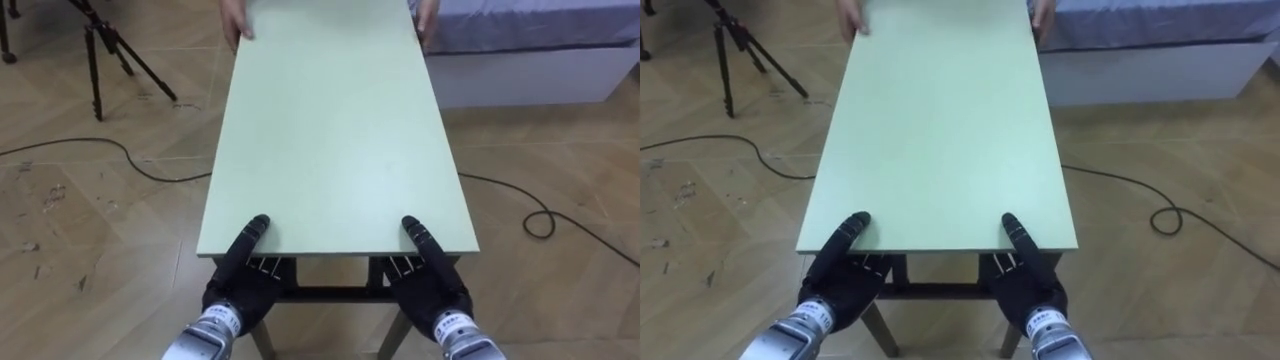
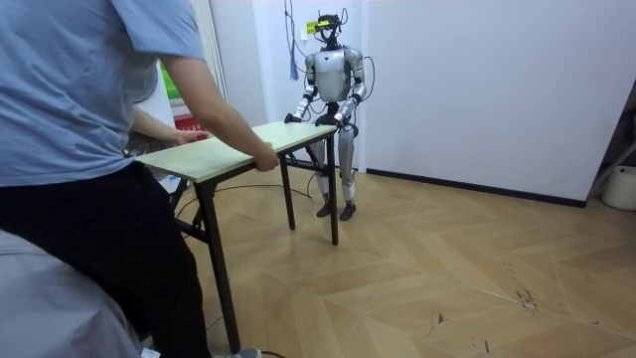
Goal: Move table with human
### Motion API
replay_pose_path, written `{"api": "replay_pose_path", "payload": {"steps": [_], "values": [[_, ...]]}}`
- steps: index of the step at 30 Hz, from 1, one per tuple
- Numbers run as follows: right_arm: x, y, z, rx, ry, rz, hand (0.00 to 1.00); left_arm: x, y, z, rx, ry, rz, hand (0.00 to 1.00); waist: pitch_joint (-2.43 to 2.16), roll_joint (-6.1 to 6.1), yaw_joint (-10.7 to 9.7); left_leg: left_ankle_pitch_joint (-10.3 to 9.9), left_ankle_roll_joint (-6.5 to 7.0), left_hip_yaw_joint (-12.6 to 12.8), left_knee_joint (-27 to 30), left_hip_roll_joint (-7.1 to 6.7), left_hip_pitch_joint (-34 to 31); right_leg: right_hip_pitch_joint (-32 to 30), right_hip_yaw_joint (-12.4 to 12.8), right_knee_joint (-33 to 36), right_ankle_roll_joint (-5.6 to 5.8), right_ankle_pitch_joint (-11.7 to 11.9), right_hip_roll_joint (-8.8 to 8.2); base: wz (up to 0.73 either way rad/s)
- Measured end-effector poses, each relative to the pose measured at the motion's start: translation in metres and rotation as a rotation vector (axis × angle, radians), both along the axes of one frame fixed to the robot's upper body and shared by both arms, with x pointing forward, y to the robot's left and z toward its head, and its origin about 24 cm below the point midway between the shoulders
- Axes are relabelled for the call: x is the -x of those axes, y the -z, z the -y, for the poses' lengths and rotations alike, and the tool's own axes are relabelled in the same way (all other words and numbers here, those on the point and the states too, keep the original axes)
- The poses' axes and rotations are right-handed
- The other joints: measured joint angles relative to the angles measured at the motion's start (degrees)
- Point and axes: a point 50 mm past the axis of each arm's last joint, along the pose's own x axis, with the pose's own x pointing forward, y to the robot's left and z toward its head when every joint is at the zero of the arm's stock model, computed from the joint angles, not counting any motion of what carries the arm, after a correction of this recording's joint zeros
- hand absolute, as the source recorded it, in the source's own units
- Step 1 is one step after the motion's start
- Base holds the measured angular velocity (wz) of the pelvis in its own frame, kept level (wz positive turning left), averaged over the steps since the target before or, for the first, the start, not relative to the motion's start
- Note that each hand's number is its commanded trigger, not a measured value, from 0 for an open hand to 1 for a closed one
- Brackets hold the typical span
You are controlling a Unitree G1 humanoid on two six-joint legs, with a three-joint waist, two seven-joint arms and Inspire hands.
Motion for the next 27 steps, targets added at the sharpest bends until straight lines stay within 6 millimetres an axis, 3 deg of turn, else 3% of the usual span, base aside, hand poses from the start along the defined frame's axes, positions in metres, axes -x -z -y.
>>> {"api": "replay_pose_path", "payload": {"steps": [13, 20, 27], "values": [[0.0, 0.0, 0.001, 0.006, 0.001, 0.001, 1.0, 0.001, 0.001, 0.002, -0.021, 0.003, 0.001, 1.0, -0.06, 0.12, -0.1, 0.0, 0.0, -0.2, 0.1, -0.03, 0.1, 0.3, -0.4, -0.1, 0.0, 0.0, -0.07, 0.0], [-0.002, -0.003, 0.002, 0.015, 0.006, 0.03, 1.0, 0.0, -0.001, 0.006, -0.062, 0.012, 0.028, 1.0, -0.6, 0.95, 0.4, 0.0, 0.0, -0.2, 0.0, -0.03, 0.1, 0.7, -0.5, 0.1, -0.1, 0.1, -0.11, 0.0], [0.003, -0.024, -0.002, -0.008, -0.021, 0.115, 1.0, 0.012, -0.017, 0.006, -0.096, -0.005, 0.114, 1.0, -0.67, 1.0, 0.3, 0.1, -0.06, -0.3, 0.0, -0.07, -0.3, -0.1, -0.7, 0.1, -0.1, 0.1, -0.13, 0.01]]}}
